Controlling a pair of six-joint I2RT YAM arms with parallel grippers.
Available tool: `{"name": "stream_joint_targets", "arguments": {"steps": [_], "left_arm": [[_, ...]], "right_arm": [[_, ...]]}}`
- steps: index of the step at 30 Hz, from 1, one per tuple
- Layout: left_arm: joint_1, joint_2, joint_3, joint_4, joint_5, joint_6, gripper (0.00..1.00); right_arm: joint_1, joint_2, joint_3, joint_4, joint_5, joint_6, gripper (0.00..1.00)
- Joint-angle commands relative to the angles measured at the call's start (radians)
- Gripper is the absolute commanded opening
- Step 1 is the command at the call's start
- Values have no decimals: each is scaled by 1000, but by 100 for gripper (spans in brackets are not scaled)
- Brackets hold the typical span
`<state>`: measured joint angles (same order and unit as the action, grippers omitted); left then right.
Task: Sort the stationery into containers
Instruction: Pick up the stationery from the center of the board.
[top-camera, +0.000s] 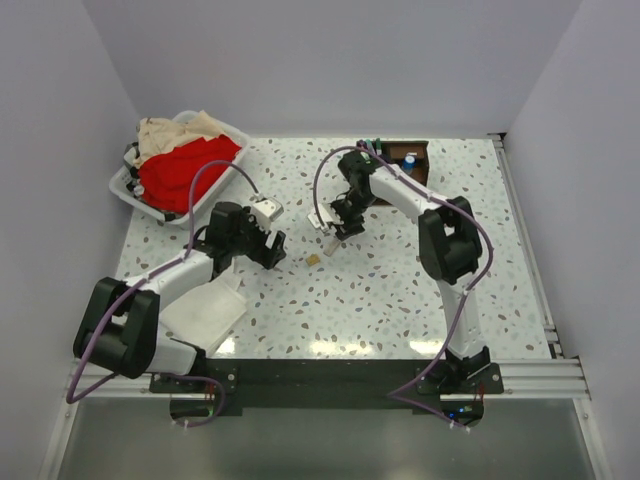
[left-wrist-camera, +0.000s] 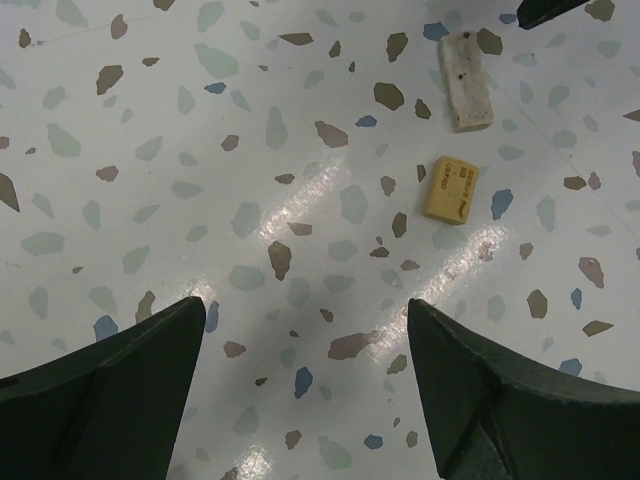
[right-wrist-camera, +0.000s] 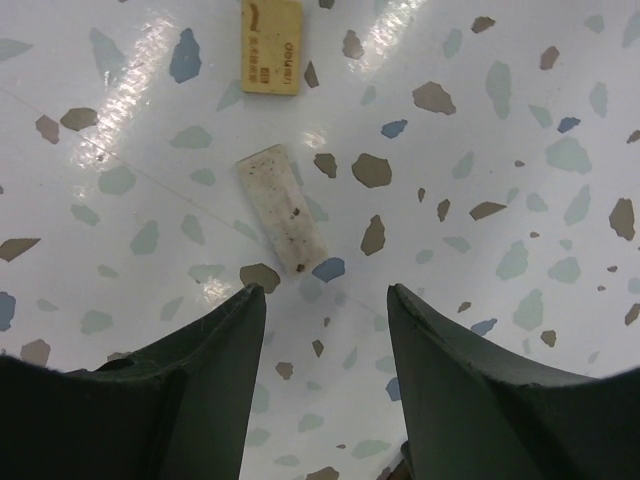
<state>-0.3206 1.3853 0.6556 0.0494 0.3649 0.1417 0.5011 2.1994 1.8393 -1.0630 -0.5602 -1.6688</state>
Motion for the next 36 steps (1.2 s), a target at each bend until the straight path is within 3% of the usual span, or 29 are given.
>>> {"name": "stream_joint_targets", "arguments": {"steps": [1, 13, 33, 36], "left_arm": [[11, -31, -16, 33, -11, 16, 87], [12, -28, -17, 38, -18, 10, 88], [18, -6, -4, 43, -12, 4, 88], [18, -5, -1, 43, -11, 4, 88]], "right_arm": [[19, 31, 51, -123, 16, -120, 56], [40, 92, 92, -107, 42, -114, 56], [39, 111, 61, -74, 95, -111, 40], [39, 111, 61, -58, 109, -72, 23]]}}
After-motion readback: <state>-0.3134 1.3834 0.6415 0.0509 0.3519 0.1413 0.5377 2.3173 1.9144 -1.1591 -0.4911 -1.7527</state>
